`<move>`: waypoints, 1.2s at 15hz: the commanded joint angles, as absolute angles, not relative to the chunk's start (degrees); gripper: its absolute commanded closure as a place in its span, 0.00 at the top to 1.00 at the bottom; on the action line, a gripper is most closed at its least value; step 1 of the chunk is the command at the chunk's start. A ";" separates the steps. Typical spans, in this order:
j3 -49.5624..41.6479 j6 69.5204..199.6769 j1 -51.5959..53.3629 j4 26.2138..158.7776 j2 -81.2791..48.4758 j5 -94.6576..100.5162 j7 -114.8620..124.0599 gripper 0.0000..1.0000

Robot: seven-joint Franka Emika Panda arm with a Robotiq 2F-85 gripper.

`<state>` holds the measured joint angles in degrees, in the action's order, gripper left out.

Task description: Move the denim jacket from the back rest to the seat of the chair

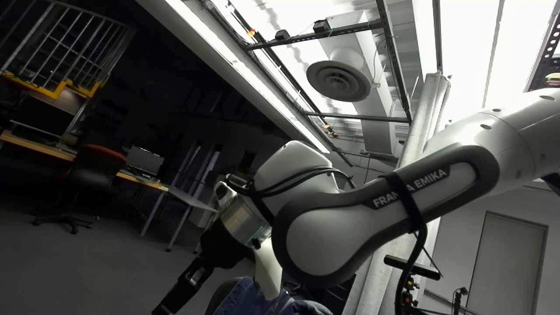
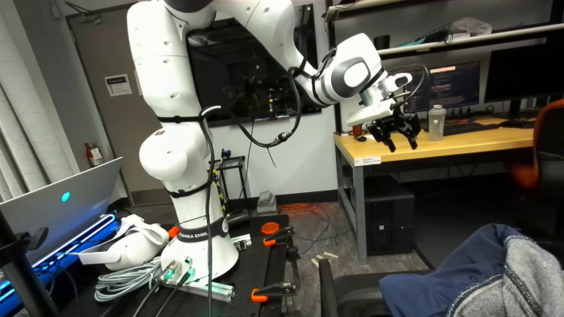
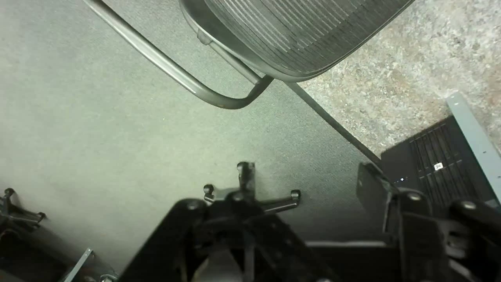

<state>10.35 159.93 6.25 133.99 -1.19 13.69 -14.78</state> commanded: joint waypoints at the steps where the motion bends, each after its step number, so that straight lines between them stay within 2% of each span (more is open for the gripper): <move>1: 7.48 160.32 4.82 134.06 -0.25 5.48 -18.55 1.00; 11: -4.55 155.81 -4.80 131.70 1.55 12.29 -0.88 1.00; 18: -7.30 146.71 -7.64 129.83 0.14 16.45 18.89 1.00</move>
<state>-7.26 150.72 -7.30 131.11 0.62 14.03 9.82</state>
